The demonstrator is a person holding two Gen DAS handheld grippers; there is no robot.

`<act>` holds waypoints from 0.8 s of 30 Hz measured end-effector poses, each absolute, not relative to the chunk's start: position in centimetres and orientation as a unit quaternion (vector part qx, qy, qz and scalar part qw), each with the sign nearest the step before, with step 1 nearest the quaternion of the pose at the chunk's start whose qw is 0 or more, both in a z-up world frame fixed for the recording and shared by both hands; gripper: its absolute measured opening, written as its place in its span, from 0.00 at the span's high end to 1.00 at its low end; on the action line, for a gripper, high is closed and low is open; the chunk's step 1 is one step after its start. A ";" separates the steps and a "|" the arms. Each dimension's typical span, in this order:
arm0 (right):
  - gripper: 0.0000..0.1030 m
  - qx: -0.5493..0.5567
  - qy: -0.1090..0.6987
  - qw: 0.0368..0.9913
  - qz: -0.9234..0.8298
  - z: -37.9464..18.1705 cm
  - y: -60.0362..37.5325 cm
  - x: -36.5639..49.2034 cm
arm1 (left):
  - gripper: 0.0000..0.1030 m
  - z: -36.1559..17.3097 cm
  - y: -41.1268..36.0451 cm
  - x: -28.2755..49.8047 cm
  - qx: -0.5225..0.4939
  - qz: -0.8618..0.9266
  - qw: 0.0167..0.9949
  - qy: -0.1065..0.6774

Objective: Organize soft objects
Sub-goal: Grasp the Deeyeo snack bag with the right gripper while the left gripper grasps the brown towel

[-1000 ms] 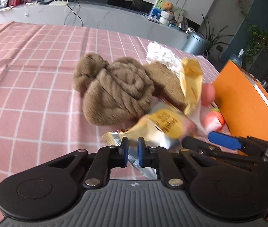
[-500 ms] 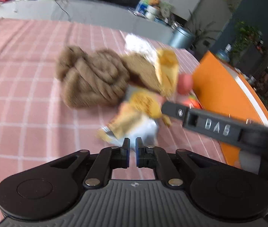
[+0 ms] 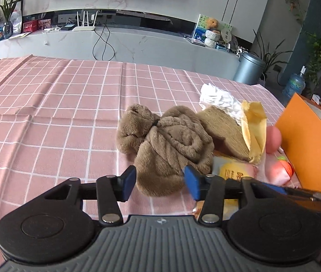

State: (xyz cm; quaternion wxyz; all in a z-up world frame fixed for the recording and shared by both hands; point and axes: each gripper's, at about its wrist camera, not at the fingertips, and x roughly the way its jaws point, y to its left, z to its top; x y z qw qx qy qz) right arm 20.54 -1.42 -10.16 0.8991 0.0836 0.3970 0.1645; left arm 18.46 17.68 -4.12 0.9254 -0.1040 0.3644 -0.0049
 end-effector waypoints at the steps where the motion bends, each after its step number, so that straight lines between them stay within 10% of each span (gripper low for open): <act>1: 0.46 0.095 0.399 0.897 0.166 -10.4 -1.6 20.6 | 0.40 -4.3 17.7 18.7 -0.105 -0.004 0.925 0.365; 13: 0.61 0.083 0.387 0.902 0.170 -11.2 -1.4 20.1 | 0.32 -5.7 17.7 21.2 -0.122 -0.002 0.916 0.381; 24: 0.84 0.088 0.386 0.901 0.179 -10.3 -2.1 19.9 | 0.82 -5.4 16.4 20.3 -0.130 -0.022 0.914 0.384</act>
